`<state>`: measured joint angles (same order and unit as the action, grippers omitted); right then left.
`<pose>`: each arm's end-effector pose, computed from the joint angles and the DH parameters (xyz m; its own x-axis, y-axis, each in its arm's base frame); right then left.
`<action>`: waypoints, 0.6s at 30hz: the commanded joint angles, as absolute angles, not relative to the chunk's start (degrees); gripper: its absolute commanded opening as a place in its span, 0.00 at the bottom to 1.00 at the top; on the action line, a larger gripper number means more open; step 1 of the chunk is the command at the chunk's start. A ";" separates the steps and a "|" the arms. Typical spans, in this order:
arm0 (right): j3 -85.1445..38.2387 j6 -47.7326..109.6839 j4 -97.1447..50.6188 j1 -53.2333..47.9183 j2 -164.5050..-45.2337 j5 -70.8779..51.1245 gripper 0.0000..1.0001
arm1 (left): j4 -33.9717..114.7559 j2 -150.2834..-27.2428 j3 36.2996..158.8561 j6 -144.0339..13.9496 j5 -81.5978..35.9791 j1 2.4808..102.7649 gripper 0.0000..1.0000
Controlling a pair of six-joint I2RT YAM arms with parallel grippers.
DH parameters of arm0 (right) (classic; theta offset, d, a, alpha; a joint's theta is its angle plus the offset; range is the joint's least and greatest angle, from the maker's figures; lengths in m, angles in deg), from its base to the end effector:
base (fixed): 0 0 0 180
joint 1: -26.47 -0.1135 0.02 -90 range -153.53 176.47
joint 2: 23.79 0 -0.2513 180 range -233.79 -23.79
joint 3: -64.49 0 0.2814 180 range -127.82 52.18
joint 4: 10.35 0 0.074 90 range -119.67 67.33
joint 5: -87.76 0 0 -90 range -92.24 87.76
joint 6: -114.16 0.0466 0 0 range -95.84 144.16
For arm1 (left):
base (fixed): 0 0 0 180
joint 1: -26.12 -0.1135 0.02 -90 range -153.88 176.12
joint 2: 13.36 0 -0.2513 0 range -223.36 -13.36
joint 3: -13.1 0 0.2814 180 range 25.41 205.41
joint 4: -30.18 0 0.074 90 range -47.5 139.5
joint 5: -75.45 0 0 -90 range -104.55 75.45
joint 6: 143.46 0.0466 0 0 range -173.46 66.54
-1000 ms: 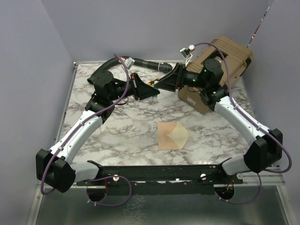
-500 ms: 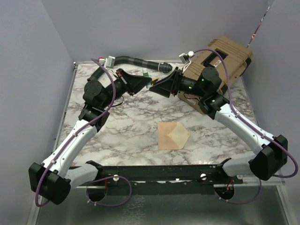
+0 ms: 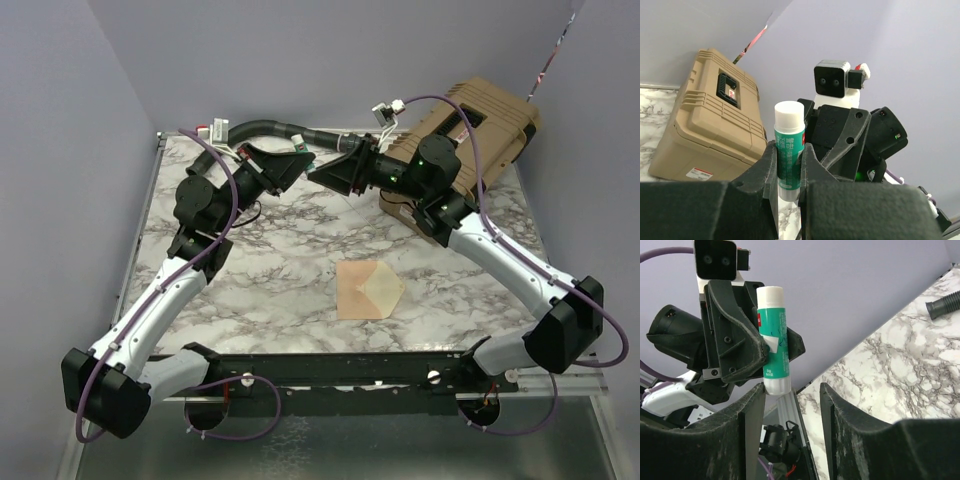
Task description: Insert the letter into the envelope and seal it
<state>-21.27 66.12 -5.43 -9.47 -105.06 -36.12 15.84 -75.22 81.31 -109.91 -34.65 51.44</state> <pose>0.2872 0.2403 0.4023 -0.5251 0.3050 -0.7945 -0.7820 0.1956 0.5918 0.2565 -0.1391 0.4078 -0.4004 -0.6764 -0.6182 0.6487 0.2672 -0.7126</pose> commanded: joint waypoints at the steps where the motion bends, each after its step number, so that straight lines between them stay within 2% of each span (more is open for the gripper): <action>1: -22.85 68.47 -3.32 -9.57 -106.55 -36.41 0.47 | 12.64 -75.09 80.66 -111.06 -33.61 51.31 0.00; 6: -22.17 73.94 2.19 -9.57 -107.86 -37.55 0.39 | 11.91 -75.41 80.02 -111.33 -33.99 51.26 0.00; 12: -22.19 84.04 9.44 -9.56 -110.46 -43.08 0.02 | 11.06 -75.13 79.77 -111.44 -33.82 51.26 0.00; 18: -19.54 101.09 20.07 -8.43 -110.64 -43.19 0.01 | 9.41 -74.04 79.96 -111.27 -33.28 51.19 0.00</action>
